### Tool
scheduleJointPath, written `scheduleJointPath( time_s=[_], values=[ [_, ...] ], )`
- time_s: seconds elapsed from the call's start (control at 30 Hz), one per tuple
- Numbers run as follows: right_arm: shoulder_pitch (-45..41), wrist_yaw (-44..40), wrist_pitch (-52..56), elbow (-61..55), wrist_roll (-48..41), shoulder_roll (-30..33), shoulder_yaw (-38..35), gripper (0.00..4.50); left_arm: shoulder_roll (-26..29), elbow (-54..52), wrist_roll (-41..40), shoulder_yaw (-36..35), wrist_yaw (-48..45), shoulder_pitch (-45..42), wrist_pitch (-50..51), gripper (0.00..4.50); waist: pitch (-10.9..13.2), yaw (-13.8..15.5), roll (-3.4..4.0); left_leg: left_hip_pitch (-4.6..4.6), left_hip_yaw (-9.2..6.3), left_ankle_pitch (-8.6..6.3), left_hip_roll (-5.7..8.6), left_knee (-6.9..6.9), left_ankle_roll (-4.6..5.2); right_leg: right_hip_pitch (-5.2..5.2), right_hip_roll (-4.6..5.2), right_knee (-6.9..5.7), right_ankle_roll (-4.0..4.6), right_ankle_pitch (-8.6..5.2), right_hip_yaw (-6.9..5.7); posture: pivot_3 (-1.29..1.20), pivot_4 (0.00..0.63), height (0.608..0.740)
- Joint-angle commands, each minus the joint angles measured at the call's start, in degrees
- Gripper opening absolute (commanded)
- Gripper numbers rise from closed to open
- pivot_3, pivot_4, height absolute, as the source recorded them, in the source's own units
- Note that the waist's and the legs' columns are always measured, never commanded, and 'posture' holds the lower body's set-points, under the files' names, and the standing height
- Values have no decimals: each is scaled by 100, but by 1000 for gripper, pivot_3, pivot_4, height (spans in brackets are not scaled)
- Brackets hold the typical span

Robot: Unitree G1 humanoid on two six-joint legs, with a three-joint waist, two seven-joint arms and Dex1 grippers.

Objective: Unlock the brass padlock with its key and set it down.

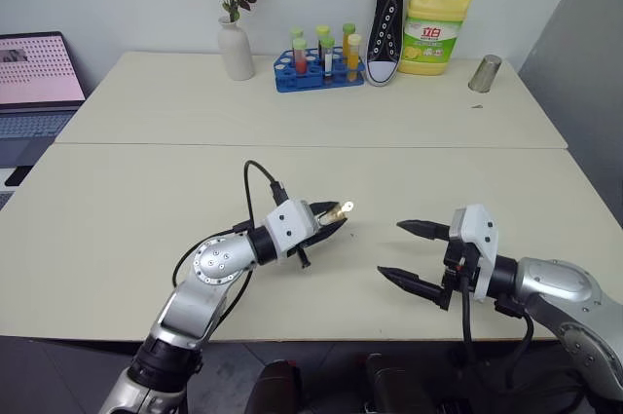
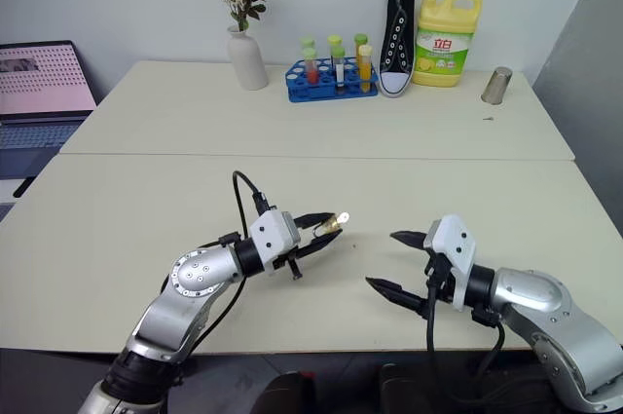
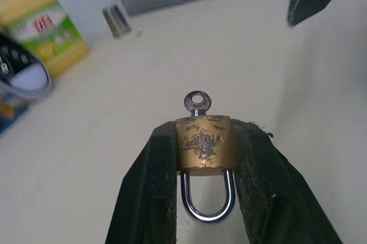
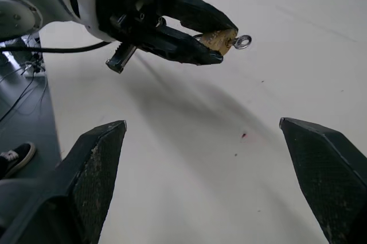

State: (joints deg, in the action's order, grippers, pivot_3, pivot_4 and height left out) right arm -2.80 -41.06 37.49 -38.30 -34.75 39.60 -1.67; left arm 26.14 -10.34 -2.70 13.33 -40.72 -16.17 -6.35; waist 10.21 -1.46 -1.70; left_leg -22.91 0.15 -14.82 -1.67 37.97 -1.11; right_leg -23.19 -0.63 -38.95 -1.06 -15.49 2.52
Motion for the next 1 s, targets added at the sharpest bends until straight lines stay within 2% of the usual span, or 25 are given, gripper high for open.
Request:
scheduleJointPath(
  time_s=[0.03, 0.17, 0.37, 0.63, 1.0],
  values=[
    [-315, 72, 78, 58, -186, -82, -104, 4500, 110, 560, 672, 31, 170, -478, -1853, 969, 0, 4, 0, -1, -1, 0, 0, 0, 0, -1, -2, 0, 0, 1, 0, 0, 150, 740],
    [-576, 71, 248, 163, -437, -130, -199, 4500, 431, 1552, 1549, 56, 547, -929, -4062, 969, 0, 1, 1, 2, 3, 0, -1, 0, 0, 0, -2, -1, 1, 1, 3, 0, 150, 740],
    [-882, 92, 711, 193, -1075, -170, -266, 4500, 773, 2391, 1990, 38, 866, -1188, -5390, 969, 0, 1, 1, -2, 4, 0, 0, -1, 0, 0, 6, 1, 17, 11, -1, 0, 150, 740],
    [-1361, 297, 1393, 464, -1690, -338, -56, 4500, 852, 2515, 2191, 50, 1117, -1248, -5789, 969, 0, -5, 1, -2, 3, 0, -2, 0, 0, 0, 21, -1, 16, 12, -5, 0, 150, 740],
    [-1664, 226, 1486, 857, -1466, -530, 434, 4500, 977, 2426, 2190, 206, 1115, -1089, -5938, 969, 0, -7, 1, -1, 2, 0, -3, 0, 0, -1, 21, -3, 22, 15, -9, 0, 150, 740]
  ],
)
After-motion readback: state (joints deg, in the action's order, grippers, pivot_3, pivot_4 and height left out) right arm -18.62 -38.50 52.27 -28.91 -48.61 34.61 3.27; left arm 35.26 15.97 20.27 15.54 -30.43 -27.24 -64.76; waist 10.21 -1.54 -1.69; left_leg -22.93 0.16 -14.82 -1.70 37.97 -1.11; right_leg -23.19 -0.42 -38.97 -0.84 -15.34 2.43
